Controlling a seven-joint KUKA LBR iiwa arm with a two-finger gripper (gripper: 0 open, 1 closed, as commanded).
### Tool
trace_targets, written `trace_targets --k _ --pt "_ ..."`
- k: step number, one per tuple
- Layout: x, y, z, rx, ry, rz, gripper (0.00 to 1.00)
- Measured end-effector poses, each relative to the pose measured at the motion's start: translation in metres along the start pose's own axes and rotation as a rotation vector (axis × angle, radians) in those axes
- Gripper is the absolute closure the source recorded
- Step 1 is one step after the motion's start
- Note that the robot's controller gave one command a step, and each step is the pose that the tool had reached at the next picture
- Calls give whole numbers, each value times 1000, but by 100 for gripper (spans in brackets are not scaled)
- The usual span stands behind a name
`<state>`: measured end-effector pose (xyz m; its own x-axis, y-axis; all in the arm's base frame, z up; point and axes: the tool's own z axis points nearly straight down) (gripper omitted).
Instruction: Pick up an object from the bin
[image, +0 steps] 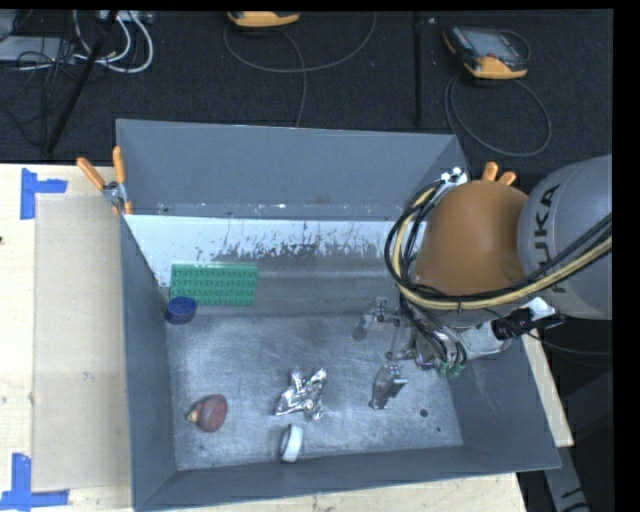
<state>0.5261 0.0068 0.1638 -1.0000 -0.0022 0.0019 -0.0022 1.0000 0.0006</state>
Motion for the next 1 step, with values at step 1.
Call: trace_targets --k 1 --pt "-1 99 95 0 -2 -87 0"
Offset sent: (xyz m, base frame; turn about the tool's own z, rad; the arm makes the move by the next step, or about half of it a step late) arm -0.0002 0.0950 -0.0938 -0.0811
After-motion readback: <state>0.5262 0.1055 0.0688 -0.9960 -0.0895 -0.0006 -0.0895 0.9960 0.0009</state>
